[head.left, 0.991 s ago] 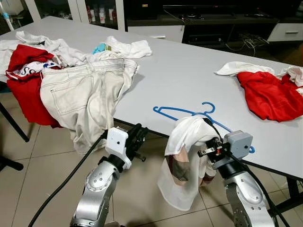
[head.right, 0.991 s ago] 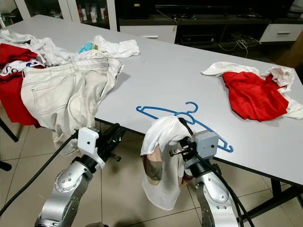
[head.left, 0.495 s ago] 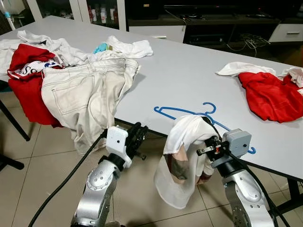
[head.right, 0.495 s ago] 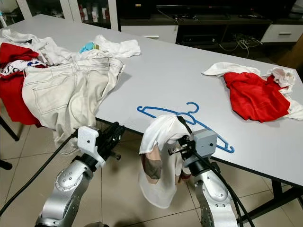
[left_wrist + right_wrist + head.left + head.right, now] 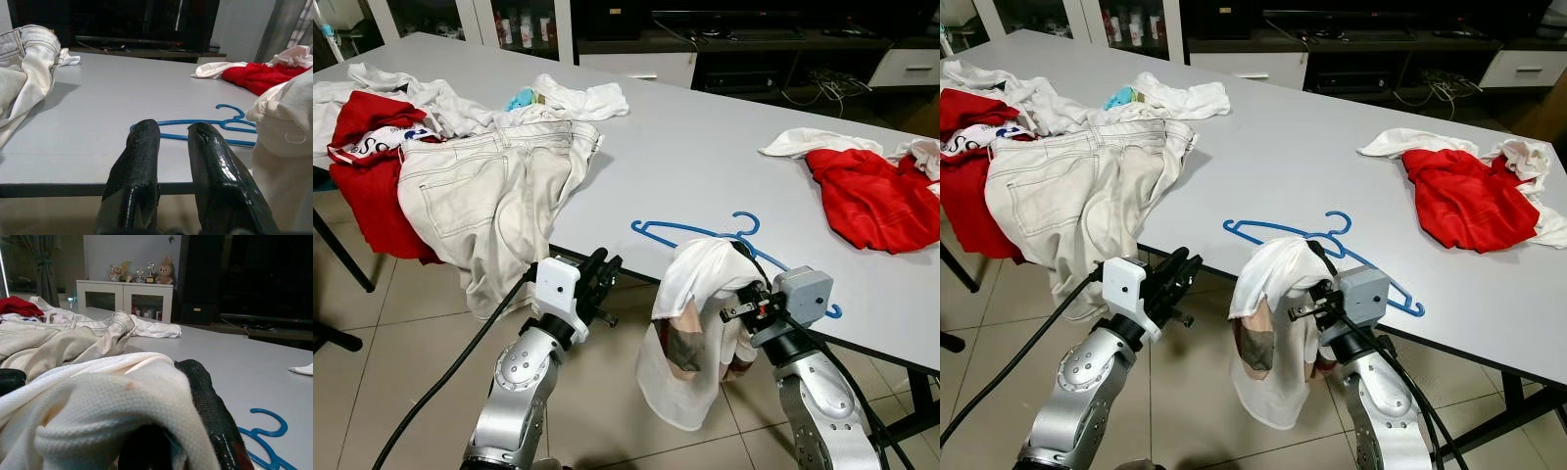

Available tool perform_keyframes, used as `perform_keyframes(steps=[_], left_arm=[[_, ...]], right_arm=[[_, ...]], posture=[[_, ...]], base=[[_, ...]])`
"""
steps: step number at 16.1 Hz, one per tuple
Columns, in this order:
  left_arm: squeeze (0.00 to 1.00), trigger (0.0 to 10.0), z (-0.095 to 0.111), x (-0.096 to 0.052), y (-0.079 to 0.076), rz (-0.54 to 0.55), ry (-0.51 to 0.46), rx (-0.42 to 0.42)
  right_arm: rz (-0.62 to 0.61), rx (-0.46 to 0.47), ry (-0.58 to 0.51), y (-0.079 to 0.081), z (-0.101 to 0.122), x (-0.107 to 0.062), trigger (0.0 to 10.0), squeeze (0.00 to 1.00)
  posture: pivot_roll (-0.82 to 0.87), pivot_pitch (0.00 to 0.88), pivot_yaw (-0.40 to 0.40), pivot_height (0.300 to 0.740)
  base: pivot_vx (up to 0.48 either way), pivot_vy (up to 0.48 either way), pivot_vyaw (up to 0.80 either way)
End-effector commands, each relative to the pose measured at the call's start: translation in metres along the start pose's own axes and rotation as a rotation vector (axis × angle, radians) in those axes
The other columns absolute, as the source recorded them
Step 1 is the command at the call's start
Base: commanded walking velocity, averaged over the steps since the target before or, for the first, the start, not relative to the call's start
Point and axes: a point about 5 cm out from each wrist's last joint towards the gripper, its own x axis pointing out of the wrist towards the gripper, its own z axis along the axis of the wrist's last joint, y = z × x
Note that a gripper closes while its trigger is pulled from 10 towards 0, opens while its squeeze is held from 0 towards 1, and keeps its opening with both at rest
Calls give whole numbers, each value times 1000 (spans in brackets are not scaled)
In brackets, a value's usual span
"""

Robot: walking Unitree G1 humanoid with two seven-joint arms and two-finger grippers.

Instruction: Hang hanger

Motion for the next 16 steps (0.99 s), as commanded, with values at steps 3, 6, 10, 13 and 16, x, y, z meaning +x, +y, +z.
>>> perform_keyframes(steps=[3, 6, 10, 13, 16], left_arm=[[0, 10000, 0, 1, -2, -8, 1, -1], [0, 10000, 0, 1, -1, -9, 3, 2], [0, 10000, 0, 3, -3, -9, -4, 3], [0, 10000, 0, 2, -3, -6, -5, 1], [0, 10000, -1, -1, -3, -7, 1, -4]], right_arm=[[-10, -14, -26, -3, 5, 1, 10000, 0], [-9, -14, -27, -2, 4, 2, 10000, 0], [-2, -24, -33, -4, 7, 4, 10000, 0], [0, -26, -31, -5, 7, 4, 10000, 0], [6, -23, -29, -3, 6, 4, 10000, 0]], posture=[[-56, 0, -21, 740], [-56, 0, -20, 740], [-53, 0, -28, 740], [-49, 0, -31, 740], [-48, 0, -28, 740]], base=[[0, 0, 0], [0, 0, 0], [0, 0, 0], [0, 0, 0], [0, 0, 0]])
